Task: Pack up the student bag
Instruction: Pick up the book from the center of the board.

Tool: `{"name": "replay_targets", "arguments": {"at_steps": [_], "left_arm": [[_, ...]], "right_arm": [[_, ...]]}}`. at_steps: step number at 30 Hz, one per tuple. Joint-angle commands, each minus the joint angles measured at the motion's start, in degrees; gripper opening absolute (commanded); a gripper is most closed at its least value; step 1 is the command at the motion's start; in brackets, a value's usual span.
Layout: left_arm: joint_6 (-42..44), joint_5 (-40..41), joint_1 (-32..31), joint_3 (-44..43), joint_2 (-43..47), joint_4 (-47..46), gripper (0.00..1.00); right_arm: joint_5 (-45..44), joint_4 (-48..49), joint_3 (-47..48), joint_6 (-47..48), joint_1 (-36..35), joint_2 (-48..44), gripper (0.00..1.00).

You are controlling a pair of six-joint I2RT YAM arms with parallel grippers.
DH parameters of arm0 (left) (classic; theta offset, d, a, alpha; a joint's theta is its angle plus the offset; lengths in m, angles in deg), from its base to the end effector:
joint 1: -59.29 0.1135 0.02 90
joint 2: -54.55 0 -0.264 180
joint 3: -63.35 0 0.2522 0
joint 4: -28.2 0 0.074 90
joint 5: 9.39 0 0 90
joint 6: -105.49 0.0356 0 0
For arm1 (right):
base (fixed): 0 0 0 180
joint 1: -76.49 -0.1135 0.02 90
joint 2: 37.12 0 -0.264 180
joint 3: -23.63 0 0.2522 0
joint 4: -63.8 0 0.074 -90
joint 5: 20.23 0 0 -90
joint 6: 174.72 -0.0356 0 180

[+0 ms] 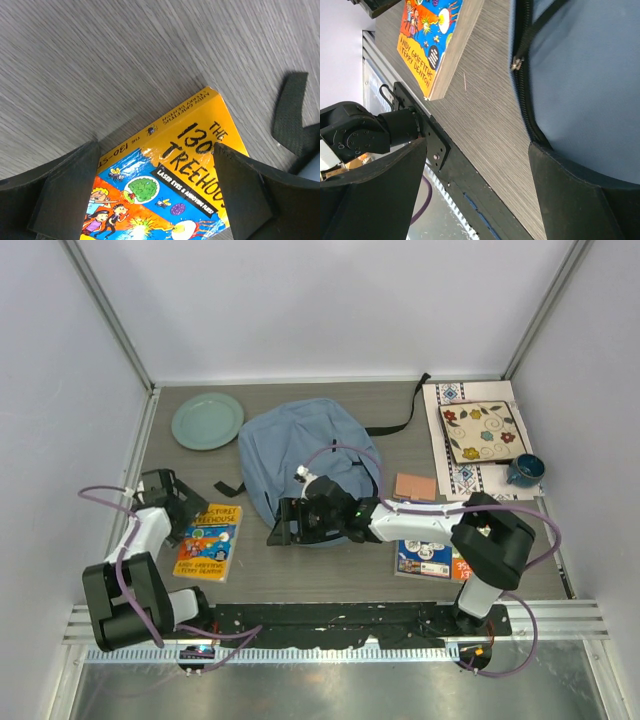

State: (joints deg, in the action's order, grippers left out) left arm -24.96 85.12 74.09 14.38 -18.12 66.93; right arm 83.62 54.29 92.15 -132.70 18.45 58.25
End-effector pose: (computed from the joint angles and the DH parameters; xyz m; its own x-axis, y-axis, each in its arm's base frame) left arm 0.2149 0.0597 0.1671 -0.4641 -0.7916 -0.3974 -0.7766 0.5795 -0.2472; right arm 0.1818 0.3075 0.1981 -0.8978 -0.0764 -0.4336 -0.3866 0.6082 0.6933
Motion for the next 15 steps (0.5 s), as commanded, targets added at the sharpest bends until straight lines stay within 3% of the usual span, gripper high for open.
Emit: {"name": "replay_targets", "arguments": {"at_steps": [1,9,15], "left_arm": [[-5.06,-12.56,-0.13,6.01,4.88,-0.36,1.00],[-12.80,-14.36,-2.31,15.32,30.08,7.29,1.00],[-17.38,-10.93,-7.77,14.82,37.33,13.17,1.00]], "right_arm": [[2.76,2.96,4.03,-1.05,-0.93,3.15,0.88],[4.79,5.07,6.06,-1.93,-1.64,8.24,0.88],[3.64,5.06,8.16,-3.43,-2.69,12.73,0.88]]}}
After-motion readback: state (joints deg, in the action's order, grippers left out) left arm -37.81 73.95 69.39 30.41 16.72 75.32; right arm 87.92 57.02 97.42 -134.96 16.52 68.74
